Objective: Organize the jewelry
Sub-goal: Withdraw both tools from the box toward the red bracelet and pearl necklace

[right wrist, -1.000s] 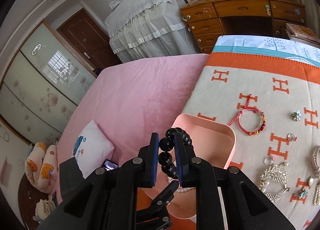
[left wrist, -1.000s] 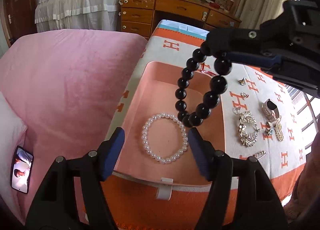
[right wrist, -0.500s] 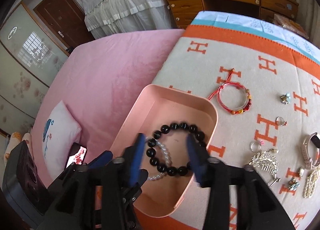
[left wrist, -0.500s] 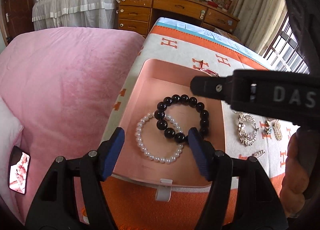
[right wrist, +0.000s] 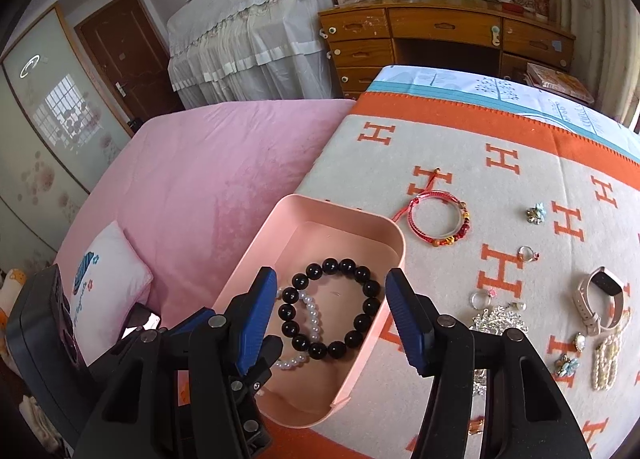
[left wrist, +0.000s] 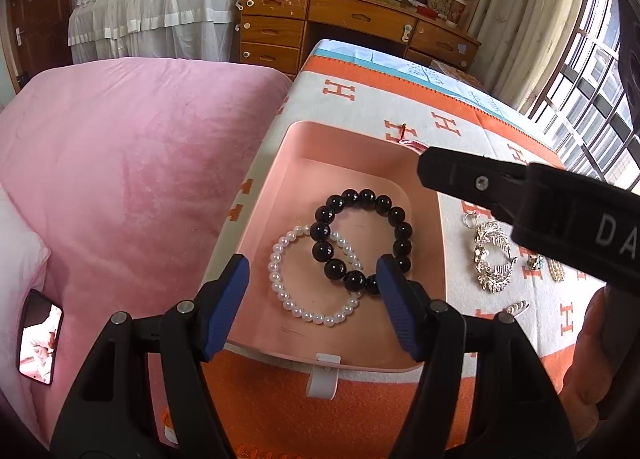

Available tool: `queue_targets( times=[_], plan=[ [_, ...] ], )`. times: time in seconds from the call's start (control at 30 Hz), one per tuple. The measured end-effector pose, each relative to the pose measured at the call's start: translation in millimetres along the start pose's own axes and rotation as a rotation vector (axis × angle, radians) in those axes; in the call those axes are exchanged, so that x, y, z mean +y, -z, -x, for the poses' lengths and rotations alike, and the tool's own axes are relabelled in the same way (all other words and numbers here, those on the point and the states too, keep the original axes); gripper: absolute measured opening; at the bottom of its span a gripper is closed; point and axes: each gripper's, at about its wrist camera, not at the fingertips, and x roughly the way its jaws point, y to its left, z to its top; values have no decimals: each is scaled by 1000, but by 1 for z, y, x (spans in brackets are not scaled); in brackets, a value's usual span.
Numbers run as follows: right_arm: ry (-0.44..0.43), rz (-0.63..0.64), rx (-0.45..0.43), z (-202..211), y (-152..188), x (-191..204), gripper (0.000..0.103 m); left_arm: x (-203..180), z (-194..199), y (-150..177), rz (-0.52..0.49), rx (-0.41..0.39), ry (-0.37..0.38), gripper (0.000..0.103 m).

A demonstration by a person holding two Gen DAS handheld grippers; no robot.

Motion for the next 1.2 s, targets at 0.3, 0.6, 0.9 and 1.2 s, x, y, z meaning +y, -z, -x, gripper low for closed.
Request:
queue_targets(
  times=[0.3, 0.6, 0.9, 1.2],
  plan=[
    [6, 4, -99, 30, 14, -11, 58, -9, 8, 3, -10, -20, -1, 64],
    [21, -8, -155, 68, 29, -16, 60, -23, 24, 6, -24, -55, 8, 64],
    [47, -5, -224, 112, 47, -13, 68, -38, 43, 7, -45, -84, 29, 64],
    [106, 19, -286, 152, 57, -23, 81, -54, 59, 2, -67, -108, 44, 74]
  ],
)
